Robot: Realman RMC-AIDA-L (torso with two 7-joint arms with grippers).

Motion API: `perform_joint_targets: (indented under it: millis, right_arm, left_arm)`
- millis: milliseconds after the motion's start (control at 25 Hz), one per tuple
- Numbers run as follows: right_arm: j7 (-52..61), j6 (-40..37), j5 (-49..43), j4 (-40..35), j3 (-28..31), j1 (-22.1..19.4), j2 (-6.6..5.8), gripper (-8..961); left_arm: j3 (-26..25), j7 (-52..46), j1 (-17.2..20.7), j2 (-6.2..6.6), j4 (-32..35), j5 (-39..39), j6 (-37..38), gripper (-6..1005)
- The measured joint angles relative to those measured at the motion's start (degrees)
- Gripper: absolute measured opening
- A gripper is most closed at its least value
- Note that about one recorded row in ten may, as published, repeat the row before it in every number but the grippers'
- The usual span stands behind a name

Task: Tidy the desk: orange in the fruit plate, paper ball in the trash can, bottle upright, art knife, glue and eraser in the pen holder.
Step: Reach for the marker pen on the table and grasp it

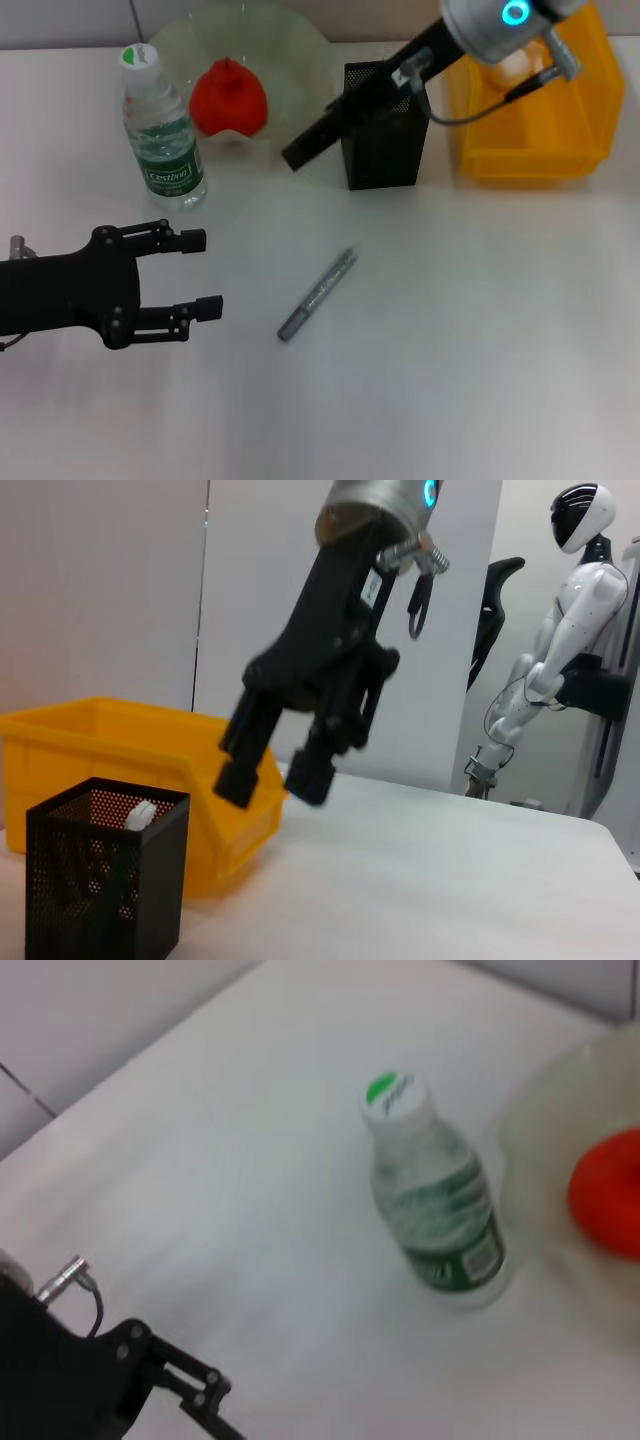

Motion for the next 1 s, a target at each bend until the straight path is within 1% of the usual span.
perform_joint_targets:
  millis: [120, 240, 440, 560, 600, 680, 720, 760, 1000]
  right_arm:
    - [0.76, 0.31, -0.21, 5.22, 0.18, 1.48, -0.27, 667]
    - [1.7, 0.44, -1.13, 8.61, 0.2, 2.67, -0.49, 667]
    - [3.02, 0.63, -4.48, 10.12, -0.23, 3.44, -0.12, 667]
    - [1.37, 1.49, -4.4, 9.83, -0.24, 2.42, 0.03, 666]
    - [-0.09, 1.91, -3.72, 9.23, -0.04, 1.51, 0.05, 666]
    - [-4.14, 2.51, -0.55, 7.49, 0.4, -1.7, -0.02, 666]
    - [-6.16, 2.55, 1.04, 6.68, 0.59, -3.13, -0.1, 666]
    - [-8.49, 2.51, 3.01, 5.75, 0.85, -5.09, -0.21, 666]
    - [-29.93, 1.97, 12.68, 2.32, 2.02, -18.64, -0.25, 666]
  left_arm:
    - [0.15, 0.0, -0.12, -0.08, 0.0, 0.01, 0.01, 741]
    - [0.23, 0.0, -0.26, -0.18, 0.0, 0.03, -0.01, 739]
    - [0.27, 0.07, -0.43, -0.4, 0.03, 0.04, -0.29, 737]
    - [0.24, 0.09, -0.5, -0.87, 0.59, 0.04, -0.17, 736]
    - [0.22, 0.08, -0.51, -0.99, 0.72, 0.04, -0.08, 735]
    - [0.22, 0.08, -0.51, -0.99, 0.72, 0.04, -0.08, 734]
    - [0.18, 0.01, -0.51, -1.29, 1.18, 0.03, 0.03, 734]
    - [0.17, -0.34, -0.53, -1.77, 1.91, 0.04, 0.1, 734]
    - [0.18, -1.82, -1.47, -2.7, 2.2, -0.23, 0.18, 731]
